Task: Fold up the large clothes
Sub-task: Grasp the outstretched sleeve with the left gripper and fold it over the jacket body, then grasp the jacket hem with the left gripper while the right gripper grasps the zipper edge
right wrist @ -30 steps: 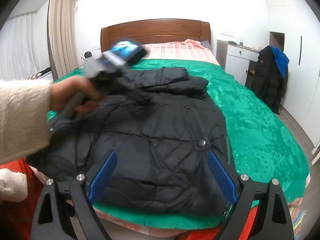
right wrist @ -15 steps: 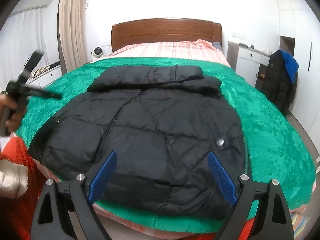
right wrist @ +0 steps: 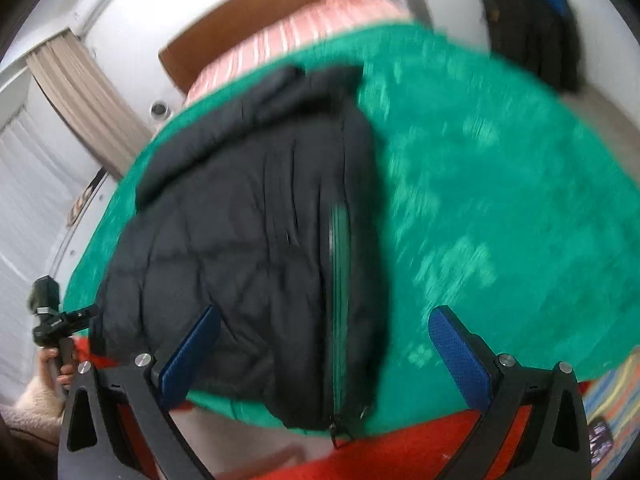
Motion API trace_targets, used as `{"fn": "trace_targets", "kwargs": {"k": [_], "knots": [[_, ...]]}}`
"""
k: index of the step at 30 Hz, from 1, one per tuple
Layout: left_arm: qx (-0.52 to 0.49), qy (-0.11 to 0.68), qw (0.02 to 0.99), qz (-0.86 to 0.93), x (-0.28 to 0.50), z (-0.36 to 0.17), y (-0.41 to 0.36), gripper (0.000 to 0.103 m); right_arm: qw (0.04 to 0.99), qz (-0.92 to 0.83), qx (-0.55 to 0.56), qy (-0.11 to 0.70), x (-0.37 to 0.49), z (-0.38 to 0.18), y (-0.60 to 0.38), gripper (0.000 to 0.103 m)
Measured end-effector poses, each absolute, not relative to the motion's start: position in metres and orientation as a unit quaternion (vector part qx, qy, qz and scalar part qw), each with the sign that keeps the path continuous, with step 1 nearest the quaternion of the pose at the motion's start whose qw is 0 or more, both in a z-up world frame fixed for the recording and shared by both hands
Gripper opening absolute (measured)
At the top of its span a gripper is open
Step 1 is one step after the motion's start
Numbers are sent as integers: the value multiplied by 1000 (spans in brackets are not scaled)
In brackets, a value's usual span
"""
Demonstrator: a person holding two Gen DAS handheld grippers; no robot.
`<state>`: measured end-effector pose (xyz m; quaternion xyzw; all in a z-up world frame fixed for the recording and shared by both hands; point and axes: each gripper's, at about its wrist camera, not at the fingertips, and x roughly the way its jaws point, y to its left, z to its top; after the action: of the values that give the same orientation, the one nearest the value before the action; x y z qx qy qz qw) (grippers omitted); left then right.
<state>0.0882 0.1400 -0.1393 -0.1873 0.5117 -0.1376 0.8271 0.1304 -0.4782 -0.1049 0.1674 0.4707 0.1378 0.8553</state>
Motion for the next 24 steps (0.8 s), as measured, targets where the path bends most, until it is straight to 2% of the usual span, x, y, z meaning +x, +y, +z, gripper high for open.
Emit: {"fn": "trace_targets", "kwargs": {"k": [4,5,6,7,8,10,13,17,21,24], "knots": [[-153,514,828,-160,75,-141,122,99,814,168,179,526,148,-135,-473,101],[-148,521,825,-163,75,-142,118,92,811,171,167,533,153,-138,-469,98],[-141,527,823,-159,75,-143,115,79,809,173,160,538,155,-139,-466,82],[-131,540,818,-148,76,-146,113,48,804,178,151,546,158,-139,-463,55],[-130,548,814,-142,77,-144,113,29,798,186,145,555,160,-137,-459,45],[-154,549,809,-143,76,-144,119,18,799,181,128,560,159,-125,-453,31],[-180,536,813,-142,70,-129,126,14,811,180,116,544,155,-96,-445,25],[-174,524,820,-148,50,-106,129,13,825,194,123,516,140,-57,-444,23],[-176,544,807,-149,13,-110,133,13,808,196,137,538,113,-65,-449,22],[-207,546,798,-152,-14,-100,144,12,782,201,193,558,86,-84,-461,21]]}}
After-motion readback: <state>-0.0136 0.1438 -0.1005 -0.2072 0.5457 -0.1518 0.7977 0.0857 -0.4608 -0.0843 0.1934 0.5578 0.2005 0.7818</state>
